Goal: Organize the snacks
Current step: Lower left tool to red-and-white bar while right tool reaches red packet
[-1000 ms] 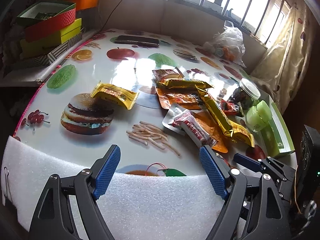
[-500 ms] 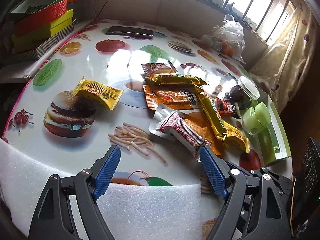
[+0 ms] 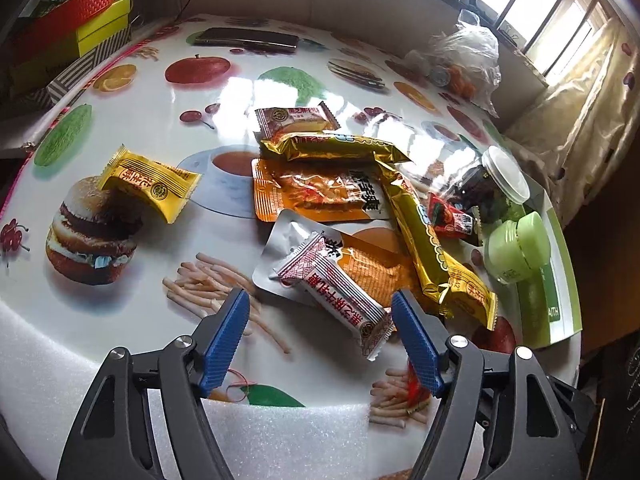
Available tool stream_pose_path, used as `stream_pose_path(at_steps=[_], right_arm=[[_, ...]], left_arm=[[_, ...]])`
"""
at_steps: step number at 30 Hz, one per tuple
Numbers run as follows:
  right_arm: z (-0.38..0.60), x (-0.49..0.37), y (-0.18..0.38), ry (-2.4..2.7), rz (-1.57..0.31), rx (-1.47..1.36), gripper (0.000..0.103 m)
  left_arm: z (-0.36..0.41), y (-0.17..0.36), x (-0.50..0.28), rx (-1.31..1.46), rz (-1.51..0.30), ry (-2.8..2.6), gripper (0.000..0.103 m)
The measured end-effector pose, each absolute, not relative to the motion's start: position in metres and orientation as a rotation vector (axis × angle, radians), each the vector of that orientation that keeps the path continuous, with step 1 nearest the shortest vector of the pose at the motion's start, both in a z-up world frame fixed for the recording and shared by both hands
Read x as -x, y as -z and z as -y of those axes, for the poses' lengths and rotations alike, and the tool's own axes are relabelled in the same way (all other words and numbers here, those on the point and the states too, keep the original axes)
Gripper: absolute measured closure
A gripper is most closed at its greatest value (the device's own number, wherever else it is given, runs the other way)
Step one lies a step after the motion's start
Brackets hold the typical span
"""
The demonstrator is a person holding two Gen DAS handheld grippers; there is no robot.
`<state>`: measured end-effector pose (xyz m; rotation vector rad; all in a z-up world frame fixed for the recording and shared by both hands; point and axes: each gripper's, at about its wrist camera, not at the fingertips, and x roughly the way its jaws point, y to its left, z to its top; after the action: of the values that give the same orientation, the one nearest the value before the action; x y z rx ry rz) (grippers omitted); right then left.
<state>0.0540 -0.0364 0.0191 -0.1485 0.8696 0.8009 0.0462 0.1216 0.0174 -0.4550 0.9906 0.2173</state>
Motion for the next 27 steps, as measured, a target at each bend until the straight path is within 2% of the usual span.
stream_pose_path(at_steps=[6,13,14,18,21,24,27], right_arm=[[0.043,-0.060,-0.017,-0.808,-0.896,0.112,0.094],[0.035,-0.064,-0.010,-0.835,-0.935,0.086,0.070],[0.033,-0.065,-0.008,-0.829,-0.946,0.088,0.069],[0.022,-0.068,-0.003,-0.811,-0.962,0.118,0.069],[0.020,-0.068,-0.002,-0.822,-0.964,0.115,0.069],[0.019,-0.067,-0.002,-0.839,-0.963,0.114,0.078],[0.019,-0.065,-0.003,-0.830,-0.953,0.115,0.083]], left_arm=[[-0.120,-0.010,-0.051,0.450,-1.014,-0.223,0.041],[-0.125,-0.010,-0.051,0.461,-1.005,-0.227,0.043],[-0.126,-0.010,-0.050,0.464,-1.005,-0.229,0.043],[-0.130,-0.010,-0.047,0.476,-0.998,-0.234,0.045],[-0.133,-0.010,-0.046,0.491,-0.995,-0.233,0.056],[-0.134,-0.011,-0.044,0.489,-0.994,-0.233,0.059],[-0.135,-0.011,-0.042,0.489,-0.988,-0.235,0.070]])
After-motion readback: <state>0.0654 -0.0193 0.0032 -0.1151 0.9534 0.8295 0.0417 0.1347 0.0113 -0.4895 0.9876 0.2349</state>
